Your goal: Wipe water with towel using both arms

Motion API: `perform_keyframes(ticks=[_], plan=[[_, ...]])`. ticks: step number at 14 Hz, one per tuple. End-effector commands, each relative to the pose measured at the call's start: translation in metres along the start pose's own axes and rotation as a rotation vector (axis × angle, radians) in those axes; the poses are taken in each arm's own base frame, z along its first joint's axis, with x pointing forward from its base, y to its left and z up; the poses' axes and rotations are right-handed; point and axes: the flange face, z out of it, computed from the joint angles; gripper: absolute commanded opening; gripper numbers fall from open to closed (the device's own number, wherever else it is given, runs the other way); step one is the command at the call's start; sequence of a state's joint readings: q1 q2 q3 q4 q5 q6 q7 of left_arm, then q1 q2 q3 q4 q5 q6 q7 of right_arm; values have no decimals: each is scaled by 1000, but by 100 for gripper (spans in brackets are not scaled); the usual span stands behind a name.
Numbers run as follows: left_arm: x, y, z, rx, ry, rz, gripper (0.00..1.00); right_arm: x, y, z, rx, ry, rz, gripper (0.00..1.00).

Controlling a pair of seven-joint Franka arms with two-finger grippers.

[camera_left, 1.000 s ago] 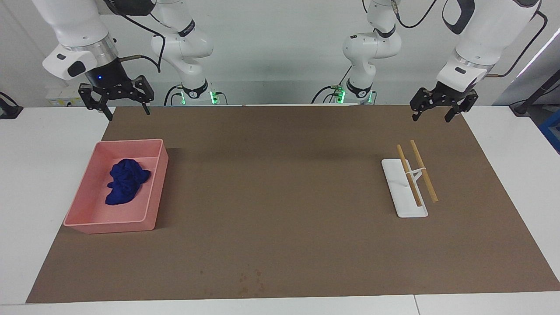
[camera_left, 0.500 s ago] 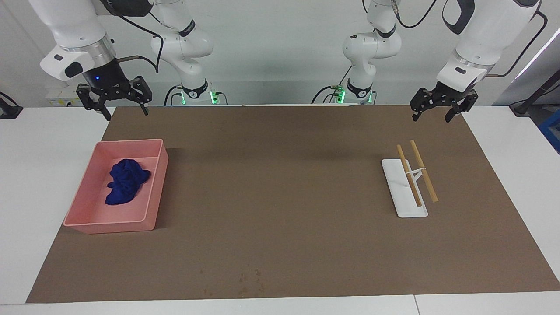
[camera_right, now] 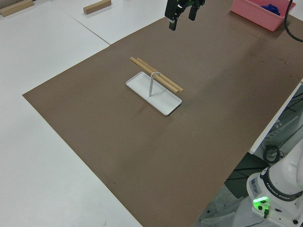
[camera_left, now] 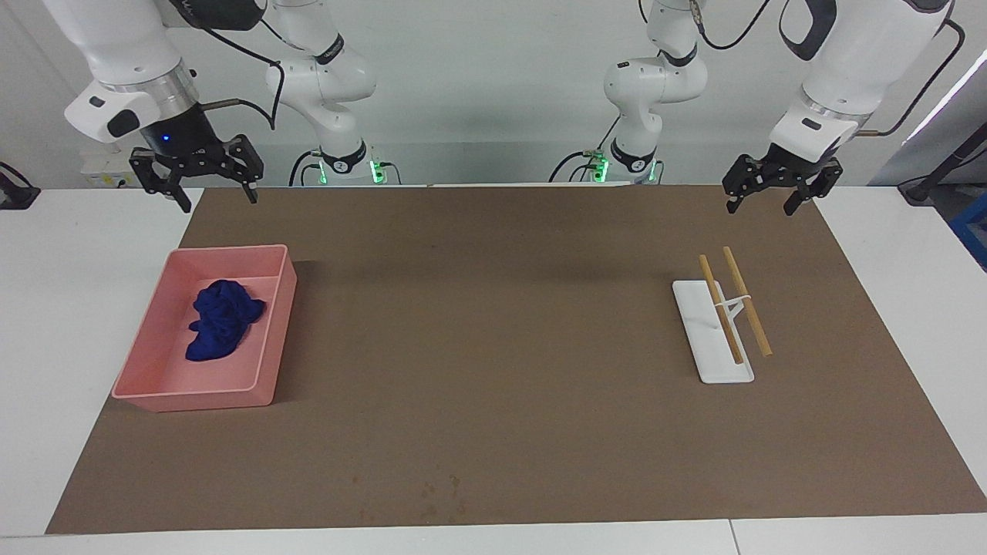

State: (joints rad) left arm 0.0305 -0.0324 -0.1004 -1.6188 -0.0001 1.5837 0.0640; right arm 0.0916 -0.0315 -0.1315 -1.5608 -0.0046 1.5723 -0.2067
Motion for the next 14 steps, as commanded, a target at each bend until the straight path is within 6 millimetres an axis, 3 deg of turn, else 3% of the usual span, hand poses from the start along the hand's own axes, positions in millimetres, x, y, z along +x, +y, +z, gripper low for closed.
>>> perform_keyframes(ticks=[1, 14], plan=[[-7, 0, -1, -12, 2, 5, 100, -6, 1, 0, -6, -3, 10, 100], [-7, 0, -1, -12, 2, 5, 100, -4, -7, 0, -3, 4, 9, 100]])
